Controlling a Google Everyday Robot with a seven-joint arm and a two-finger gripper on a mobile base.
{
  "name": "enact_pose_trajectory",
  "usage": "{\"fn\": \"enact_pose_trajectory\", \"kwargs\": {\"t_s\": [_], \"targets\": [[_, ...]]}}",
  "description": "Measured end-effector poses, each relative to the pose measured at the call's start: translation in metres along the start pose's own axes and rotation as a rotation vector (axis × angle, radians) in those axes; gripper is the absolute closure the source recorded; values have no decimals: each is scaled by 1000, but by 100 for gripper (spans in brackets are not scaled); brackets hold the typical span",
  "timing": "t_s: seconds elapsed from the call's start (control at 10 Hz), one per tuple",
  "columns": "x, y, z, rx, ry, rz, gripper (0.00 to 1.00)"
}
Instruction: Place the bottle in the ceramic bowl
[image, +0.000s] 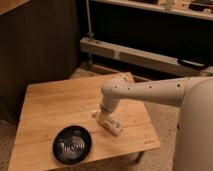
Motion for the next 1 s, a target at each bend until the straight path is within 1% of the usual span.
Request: {"fn": "enact_pose_trajectory", "kwargs": {"t_s": [0.1, 0.2, 0.6, 0.7, 0.8, 1.0], "targets": [[1, 1, 6, -1, 10, -6, 35], [2, 3, 16, -3, 27, -17, 35], [8, 6, 34, -9, 51, -11, 35], [8, 6, 37, -12, 64, -3, 37], [9, 6, 41, -22, 78, 5, 43], [6, 10, 48, -48, 109, 9, 65]]}}
